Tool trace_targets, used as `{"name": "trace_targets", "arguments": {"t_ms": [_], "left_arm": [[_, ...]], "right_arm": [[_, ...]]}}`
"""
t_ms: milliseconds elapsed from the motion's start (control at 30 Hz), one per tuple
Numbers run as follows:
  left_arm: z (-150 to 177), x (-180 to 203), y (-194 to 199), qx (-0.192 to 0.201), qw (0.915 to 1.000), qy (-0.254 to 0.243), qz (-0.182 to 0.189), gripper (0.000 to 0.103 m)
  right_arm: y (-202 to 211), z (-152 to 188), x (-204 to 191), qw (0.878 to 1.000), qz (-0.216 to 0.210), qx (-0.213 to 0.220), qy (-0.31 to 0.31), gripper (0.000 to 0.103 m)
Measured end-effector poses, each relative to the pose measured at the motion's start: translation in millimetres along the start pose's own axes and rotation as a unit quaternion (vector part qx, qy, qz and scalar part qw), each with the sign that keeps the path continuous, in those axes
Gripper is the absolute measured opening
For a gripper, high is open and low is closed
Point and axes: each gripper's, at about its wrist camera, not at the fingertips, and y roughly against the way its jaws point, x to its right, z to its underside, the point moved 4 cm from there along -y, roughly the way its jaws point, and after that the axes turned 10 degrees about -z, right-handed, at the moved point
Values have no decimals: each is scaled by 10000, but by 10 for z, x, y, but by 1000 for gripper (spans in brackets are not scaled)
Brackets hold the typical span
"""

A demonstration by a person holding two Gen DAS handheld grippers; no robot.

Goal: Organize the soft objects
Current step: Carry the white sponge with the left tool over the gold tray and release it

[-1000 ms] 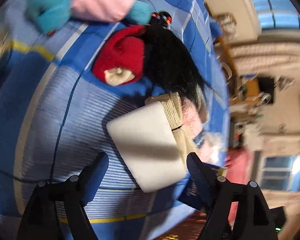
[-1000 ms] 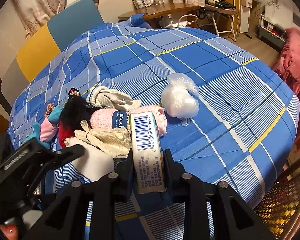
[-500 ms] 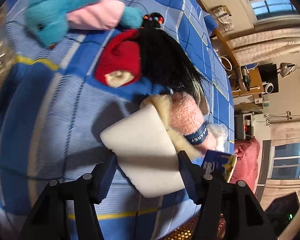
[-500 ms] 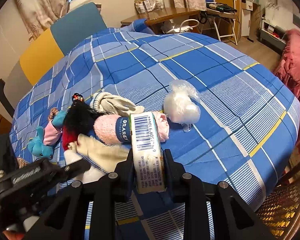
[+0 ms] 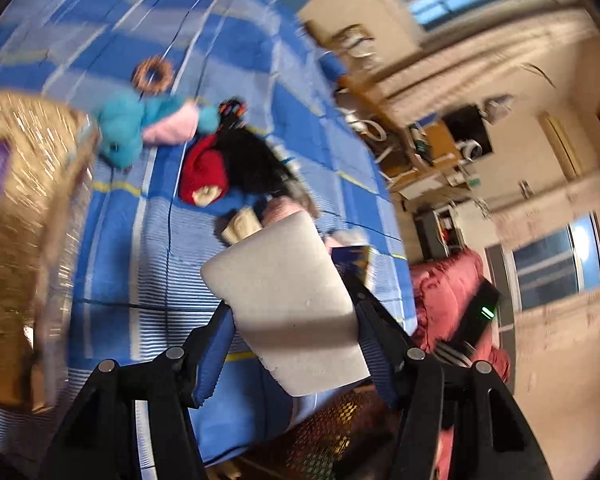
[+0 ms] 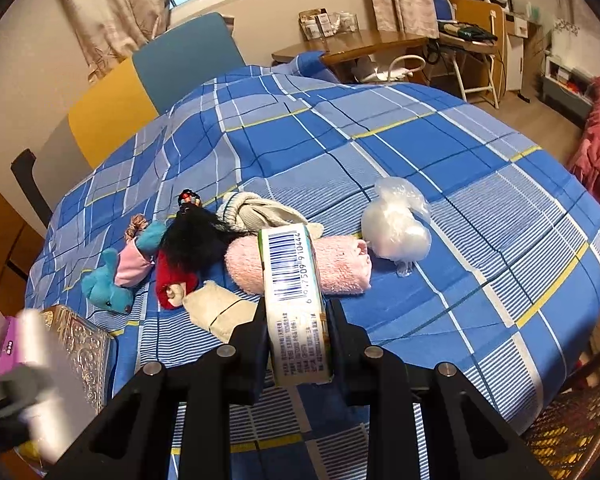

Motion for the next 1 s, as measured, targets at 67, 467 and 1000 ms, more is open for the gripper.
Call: {"name": "trace_targets", "arguments": {"t_ms": [67, 467, 1000], "left_arm": [[-4, 11, 204, 83, 9996, -252, 37, 62], [-398, -817, 1664, 1088, 9920, -634, -60, 62], [-875, -3650, 1585, -143, 9639, 22, -2660, 63]], "right_arm": [[14, 3, -34, 9999, 11, 44, 97, 27], [78, -4, -88, 9991, 168, 277, 285, 27], [190, -9, -163, 9970, 276, 575, 433, 27]]}}
